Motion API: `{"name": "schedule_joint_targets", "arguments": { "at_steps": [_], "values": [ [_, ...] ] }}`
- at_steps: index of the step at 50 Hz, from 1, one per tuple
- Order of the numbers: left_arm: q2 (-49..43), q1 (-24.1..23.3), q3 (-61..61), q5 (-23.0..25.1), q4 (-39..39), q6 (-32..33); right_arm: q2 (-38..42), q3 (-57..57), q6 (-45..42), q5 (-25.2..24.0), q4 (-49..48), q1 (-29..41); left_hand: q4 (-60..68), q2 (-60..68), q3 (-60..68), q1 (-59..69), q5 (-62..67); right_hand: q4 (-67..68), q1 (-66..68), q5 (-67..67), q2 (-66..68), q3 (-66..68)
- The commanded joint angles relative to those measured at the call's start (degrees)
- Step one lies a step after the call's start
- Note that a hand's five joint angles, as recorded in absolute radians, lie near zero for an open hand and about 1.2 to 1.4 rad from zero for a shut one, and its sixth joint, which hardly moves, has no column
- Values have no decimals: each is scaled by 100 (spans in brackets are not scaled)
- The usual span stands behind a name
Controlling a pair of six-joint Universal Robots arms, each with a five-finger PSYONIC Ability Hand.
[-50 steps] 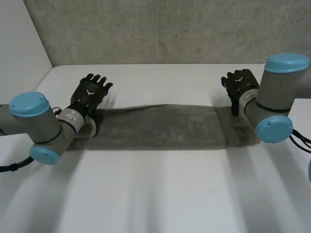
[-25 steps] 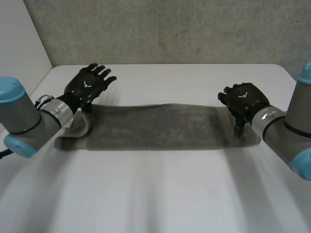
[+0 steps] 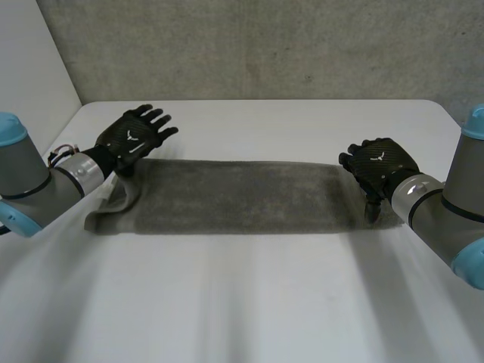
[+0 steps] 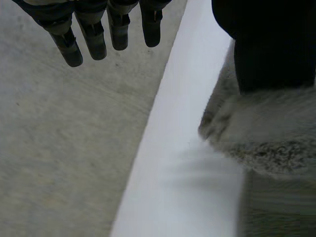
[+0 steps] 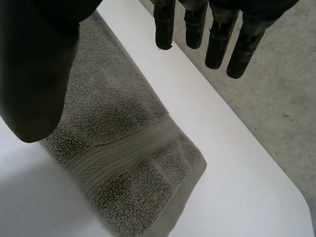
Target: Fold the towel.
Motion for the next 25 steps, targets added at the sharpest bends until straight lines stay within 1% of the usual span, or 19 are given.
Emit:
{"name": "schedule_joint_targets", "arguments": {
  "at_steps": [1, 3, 9, 12, 13, 14, 16, 17, 19, 20, 21, 22, 24, 25],
  "values": [
    [3, 23, 90, 11, -664, -897, 2, 8, 11, -3, 2, -6, 92, 83, 83, 60, -98, -543, -311, -356, -414, -448],
    [-6, 32, 64, 11, -734, -1038, 2, 17, 11, -3, 2, -6, 92, 83, 83, 60, -98, -543, -311, -356, -414, -448],
    [-15, 76, 46, 11, -769, -1012, 11, 78, 11, -3, -7, -15, 109, 100, 100, 77, -81, -543, -311, -356, -414, -448],
    [-15, 93, 55, -60, -646, -836, 11, 87, 11, -3, -7, -15, 176, 167, 167, 144, -14, -543, -311, -356, -414, -448],
    [-24, 93, 90, -120, -498, -636, 11, 87, 11, -3, -7, -15, 226, 217, 217, 194, 36, -543, -311, -356, -414, -448],
    [-24, 93, 90, -121, -497, -634, 19, 96, 11, -3, -7, -6, 226, 217, 217, 195, 37, -543, -311, -356, -414, -448],
    [-41, 102, 73, -409, 123, -57, 19, 96, 11, -3, -7, -15, 260, 251, 251, 229, 70, -543, -311, -356, -414, -448],
    [-41, 102, 73, -411, 127, -54, 19, 96, 11, -3, -7, -6, 260, 251, 251, 229, 70, -543, -311, -356, -414, -448],
    [-50, 102, -58, -761, 949, 419, 19, 96, 11, -3, -7, -6, 277, 268, 268, 245, 87, -543, -311, -356, -414, -448],
    [-50, 102, -59, -763, 953, 421, 19, 96, 11, -3, -7, -6, 277, 268, 268, 245, 87, -543, -311, -356, -414, -448],
    [-41, 102, -129, -824, 1293, 560, 19, 96, 11, -3, -7, -6, 260, 251, 251, 229, 71, -543, -311, -356, -414, -448],
    [-41, 102, -129, -824, 1296, 561, 11, 96, 11, -3, -7, -6, 260, 251, 251, 229, 70, -543, -311, -356, -414, -448],
    [2, 102, -287, -824, 1734, 562, 11, 96, 11, -3, 2, -6, 243, 234, 234, 212, 54, -543, -311, -356, -414, -448],
    [3, 102, -288, -824, 1735, 561, 11, 96, 11, -11, 2, -6, 243, 234, 234, 212, 54, -543, -311, -356, -414, -448]
  ]
}}
